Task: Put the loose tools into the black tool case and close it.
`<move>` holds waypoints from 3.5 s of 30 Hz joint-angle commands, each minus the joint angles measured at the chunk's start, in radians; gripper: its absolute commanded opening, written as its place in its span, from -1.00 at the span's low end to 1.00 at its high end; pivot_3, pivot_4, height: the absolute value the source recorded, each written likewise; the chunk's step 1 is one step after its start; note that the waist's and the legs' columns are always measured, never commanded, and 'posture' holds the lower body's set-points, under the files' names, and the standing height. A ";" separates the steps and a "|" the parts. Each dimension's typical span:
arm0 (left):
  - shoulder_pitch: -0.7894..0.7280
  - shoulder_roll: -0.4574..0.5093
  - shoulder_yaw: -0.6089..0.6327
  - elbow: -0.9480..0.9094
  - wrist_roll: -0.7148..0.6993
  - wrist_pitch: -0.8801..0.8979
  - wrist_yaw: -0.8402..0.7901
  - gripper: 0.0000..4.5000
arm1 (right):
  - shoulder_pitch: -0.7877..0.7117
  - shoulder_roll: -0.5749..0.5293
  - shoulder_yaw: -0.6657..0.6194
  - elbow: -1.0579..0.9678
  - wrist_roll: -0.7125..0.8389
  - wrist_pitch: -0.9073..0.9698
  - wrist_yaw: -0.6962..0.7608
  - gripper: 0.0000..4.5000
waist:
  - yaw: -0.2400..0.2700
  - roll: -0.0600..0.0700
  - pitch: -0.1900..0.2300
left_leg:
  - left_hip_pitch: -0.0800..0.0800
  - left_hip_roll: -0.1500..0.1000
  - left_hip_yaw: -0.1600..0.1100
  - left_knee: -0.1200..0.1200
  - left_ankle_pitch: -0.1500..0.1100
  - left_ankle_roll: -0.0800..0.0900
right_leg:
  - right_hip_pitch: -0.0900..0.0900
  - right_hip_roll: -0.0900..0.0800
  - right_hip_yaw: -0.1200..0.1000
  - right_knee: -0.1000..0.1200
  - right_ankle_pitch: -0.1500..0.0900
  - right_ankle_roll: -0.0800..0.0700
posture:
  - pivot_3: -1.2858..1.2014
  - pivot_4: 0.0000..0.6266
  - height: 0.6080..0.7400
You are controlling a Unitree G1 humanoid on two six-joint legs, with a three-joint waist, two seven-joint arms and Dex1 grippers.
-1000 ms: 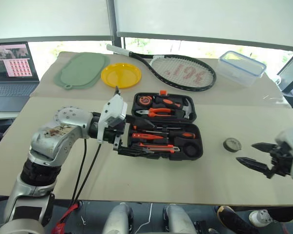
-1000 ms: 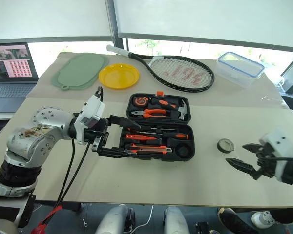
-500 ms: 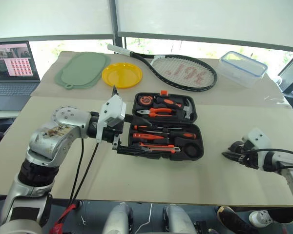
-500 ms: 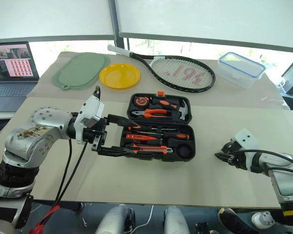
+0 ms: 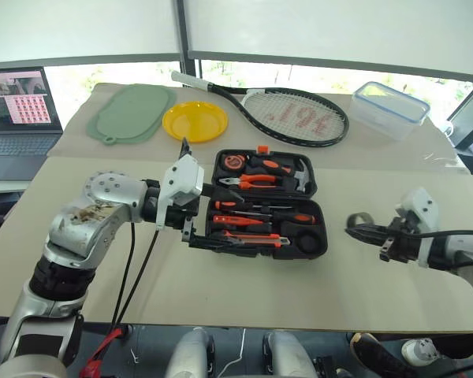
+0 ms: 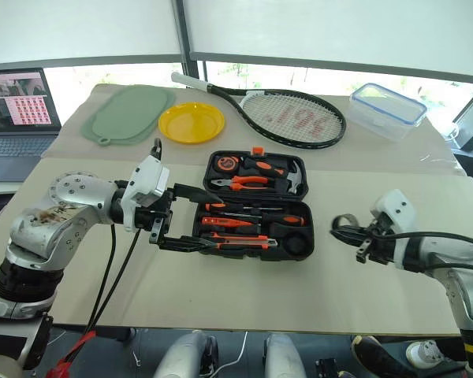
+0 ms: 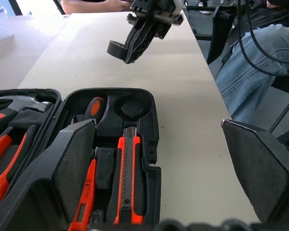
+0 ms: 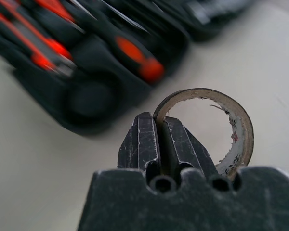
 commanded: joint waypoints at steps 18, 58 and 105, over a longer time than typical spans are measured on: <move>-0.008 -0.001 0.008 0.008 0.028 -0.051 0.023 1.00 | -0.161 -0.047 0.380 -0.017 -0.300 -0.110 0.010 -0.97 | 0.004 0.000 0.000 | -0.008 -0.002 0.000 0.002 0.000 0.000 | -0.009 0.000 -0.001 0.002 0.000 0.000 | 0.03 -0.52 0.98; -0.004 0.000 0.008 0.025 0.051 -0.061 0.050 1.00 | -0.168 0.006 0.314 0.015 -0.210 0.000 -0.041 -0.16 | 0.004 0.000 0.000 | -0.008 -0.002 0.000 0.002 0.000 0.000 | -0.009 0.000 -0.001 0.002 0.000 0.000 | 0.03 -0.52 0.98; 0.131 0.061 0.028 0.343 0.253 -0.236 0.141 0.04 | -0.258 -0.046 0.174 0.382 -0.270 -0.160 0.007 -1.00 | 0.002 0.000 0.000 | -0.007 -0.001 0.002 0.002 0.000 0.000 | -0.009 0.000 -0.001 0.002 0.000 0.000 | 0.03 -0.52 0.98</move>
